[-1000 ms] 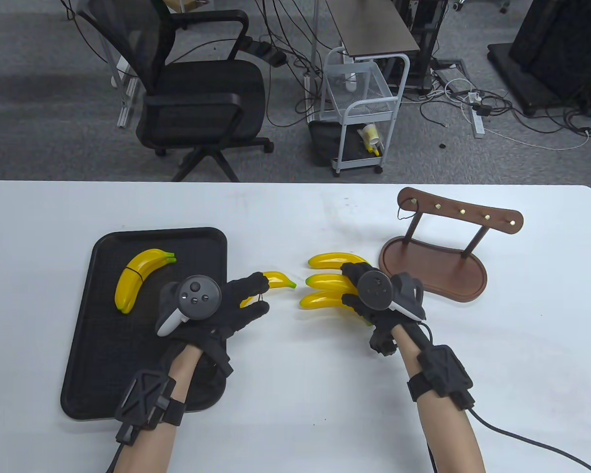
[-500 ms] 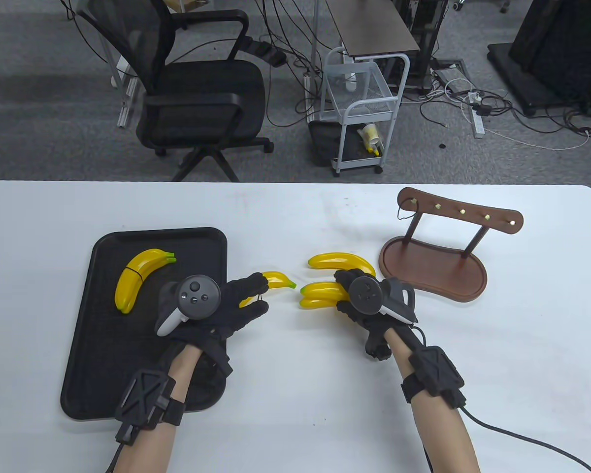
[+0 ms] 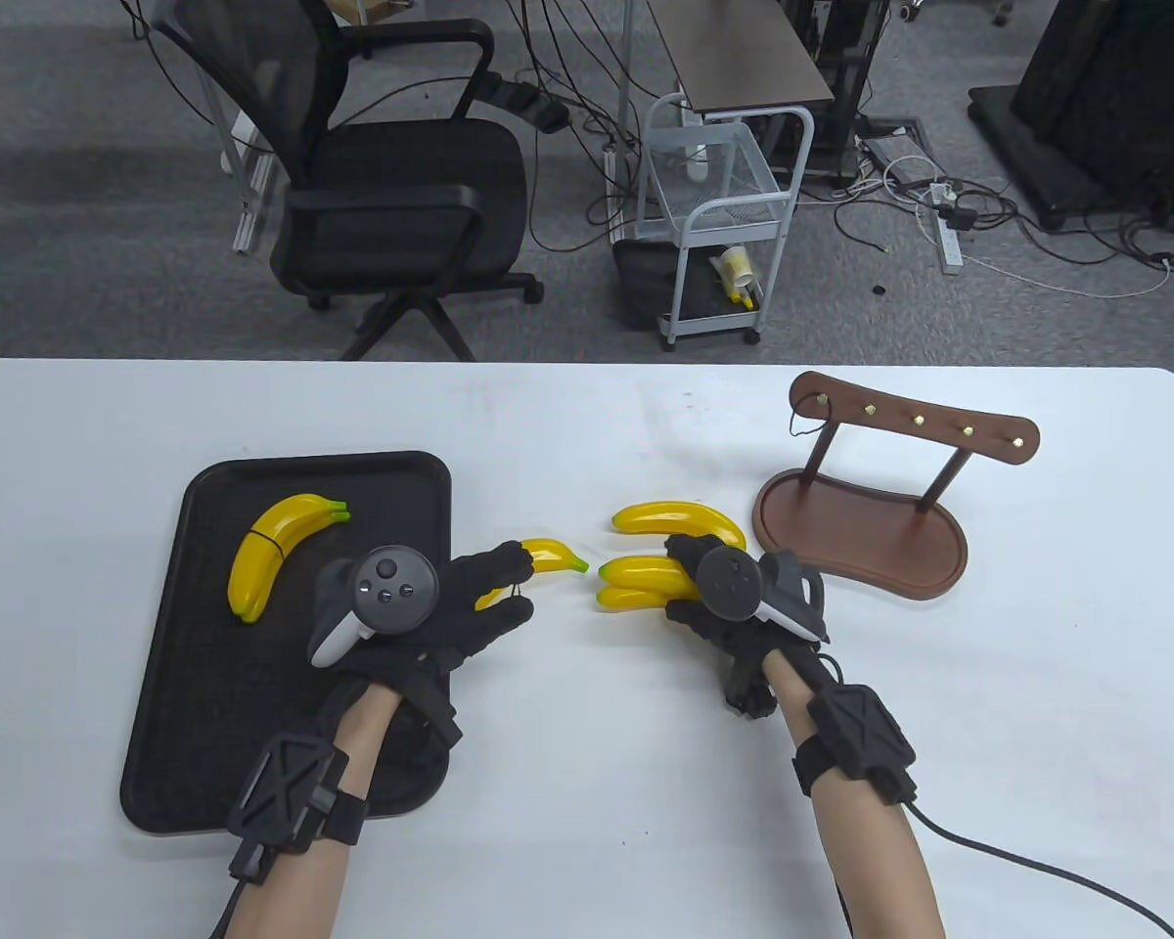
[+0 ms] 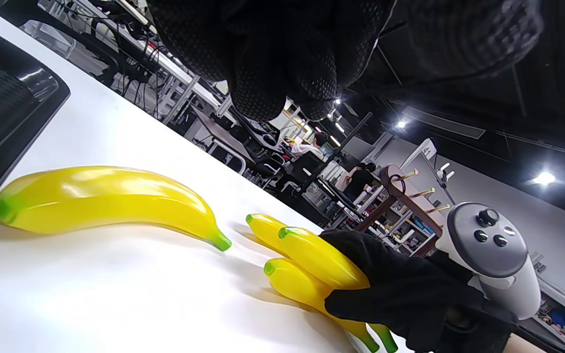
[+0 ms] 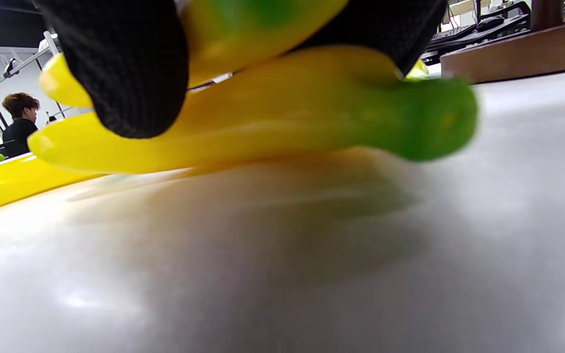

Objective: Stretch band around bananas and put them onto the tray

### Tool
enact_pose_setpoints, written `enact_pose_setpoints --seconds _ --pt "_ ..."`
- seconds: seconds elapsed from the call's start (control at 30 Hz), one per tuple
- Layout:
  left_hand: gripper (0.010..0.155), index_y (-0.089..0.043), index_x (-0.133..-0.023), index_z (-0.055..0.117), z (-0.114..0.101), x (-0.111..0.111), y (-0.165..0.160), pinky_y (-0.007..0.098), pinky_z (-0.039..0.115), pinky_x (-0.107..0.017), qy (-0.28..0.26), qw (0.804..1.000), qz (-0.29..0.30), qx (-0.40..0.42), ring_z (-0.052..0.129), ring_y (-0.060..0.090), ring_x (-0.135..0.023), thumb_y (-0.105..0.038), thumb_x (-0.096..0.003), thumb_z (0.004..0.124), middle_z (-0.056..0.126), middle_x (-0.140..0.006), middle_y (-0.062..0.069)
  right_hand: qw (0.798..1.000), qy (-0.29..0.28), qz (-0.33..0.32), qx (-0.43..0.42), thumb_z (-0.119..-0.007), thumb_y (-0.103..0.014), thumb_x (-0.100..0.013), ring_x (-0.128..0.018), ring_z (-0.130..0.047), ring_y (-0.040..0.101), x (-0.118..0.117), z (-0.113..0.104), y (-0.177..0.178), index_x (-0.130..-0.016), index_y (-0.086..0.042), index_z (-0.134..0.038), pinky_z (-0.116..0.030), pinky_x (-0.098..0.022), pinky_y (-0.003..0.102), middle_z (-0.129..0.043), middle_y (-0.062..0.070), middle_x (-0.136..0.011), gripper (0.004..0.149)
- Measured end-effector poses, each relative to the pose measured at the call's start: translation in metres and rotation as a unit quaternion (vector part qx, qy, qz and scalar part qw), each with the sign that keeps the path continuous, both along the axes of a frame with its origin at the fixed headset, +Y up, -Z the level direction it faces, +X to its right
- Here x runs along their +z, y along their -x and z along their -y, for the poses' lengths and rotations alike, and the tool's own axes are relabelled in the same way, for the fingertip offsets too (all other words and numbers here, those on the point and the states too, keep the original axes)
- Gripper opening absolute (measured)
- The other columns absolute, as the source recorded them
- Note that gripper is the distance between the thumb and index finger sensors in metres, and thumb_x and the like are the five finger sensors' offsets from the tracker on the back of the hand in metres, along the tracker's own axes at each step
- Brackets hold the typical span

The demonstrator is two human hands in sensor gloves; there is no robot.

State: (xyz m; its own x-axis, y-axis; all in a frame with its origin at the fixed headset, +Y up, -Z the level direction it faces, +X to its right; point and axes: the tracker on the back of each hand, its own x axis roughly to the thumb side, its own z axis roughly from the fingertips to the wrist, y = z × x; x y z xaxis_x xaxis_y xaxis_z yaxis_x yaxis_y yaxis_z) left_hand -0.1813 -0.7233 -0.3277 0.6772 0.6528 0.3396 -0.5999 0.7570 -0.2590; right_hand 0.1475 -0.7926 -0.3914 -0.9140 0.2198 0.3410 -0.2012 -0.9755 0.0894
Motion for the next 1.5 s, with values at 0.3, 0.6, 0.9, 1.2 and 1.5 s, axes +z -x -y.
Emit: enact_pose_setpoints --seconds 0.3,0.6,0.9,1.2,1.5 --pt "0.067 -0.026 -0.109 0.058 0.000 0.000 -0.001 0.047 0.059 -0.083 0.000 1.000 0.000 -0.001 0.079 0.025 -0.105 -0.058 -0.0504 0.066 0.074 -0.113 -0.003 0.999 0.001 -0.008 0.050 -0.090 -0.037 -0.046 -0.086 -0.083 0.033 0.000 0.002 0.007 -0.105 -0.018 -0.054 -0.076 -0.060 0.049 -0.070 0.008 -0.104 0.072" --pt "0.067 -0.026 -0.109 0.058 0.000 0.000 0.000 0.047 0.059 -0.083 0.000 1.000 0.000 0.001 0.079 0.025 -0.105 -0.058 -0.0505 0.066 0.074 -0.113 -0.003 0.997 -0.031 -0.011 0.076 -0.094 -0.035 -0.043 -0.079 -0.090 0.033 0.002 0.001 0.014 -0.101 -0.015 -0.062 -0.082 -0.057 0.049 -0.077 0.010 -0.099 0.070" --pt "0.067 -0.026 -0.109 0.058 -0.001 0.000 0.000 0.047 0.059 -0.083 -0.004 1.000 -0.001 0.001 0.079 0.025 -0.105 -0.058 -0.0507 0.066 0.074 -0.113 -0.003 0.997 -0.033 -0.001 0.063 -0.096 -0.035 -0.041 -0.078 -0.092 0.033 0.006 -0.004 0.008 -0.100 -0.015 -0.064 -0.083 -0.055 0.048 -0.080 0.011 -0.098 0.070" --pt "0.067 -0.025 -0.109 0.058 0.000 0.000 0.000 0.047 0.059 -0.083 -0.005 1.000 -0.005 -0.008 0.079 0.025 -0.104 -0.058 -0.0510 0.067 0.074 -0.113 -0.002 0.998 -0.046 0.010 0.040 -0.095 -0.035 -0.042 -0.079 -0.090 0.035 0.017 -0.027 0.001 -0.101 -0.015 -0.064 -0.082 -0.056 0.048 -0.078 0.011 -0.099 0.070" --pt "0.068 -0.025 -0.109 0.058 0.002 0.000 -0.004 0.048 0.059 -0.083 -0.003 1.000 -0.003 -0.015 0.079 0.025 -0.104 -0.058 -0.0512 0.066 0.074 -0.113 -0.002 0.996 -0.079 0.024 0.028 -0.095 -0.036 -0.043 -0.080 -0.089 0.035 0.031 -0.052 -0.008 -0.102 -0.015 -0.062 -0.081 -0.055 0.048 -0.077 0.011 -0.100 0.070"
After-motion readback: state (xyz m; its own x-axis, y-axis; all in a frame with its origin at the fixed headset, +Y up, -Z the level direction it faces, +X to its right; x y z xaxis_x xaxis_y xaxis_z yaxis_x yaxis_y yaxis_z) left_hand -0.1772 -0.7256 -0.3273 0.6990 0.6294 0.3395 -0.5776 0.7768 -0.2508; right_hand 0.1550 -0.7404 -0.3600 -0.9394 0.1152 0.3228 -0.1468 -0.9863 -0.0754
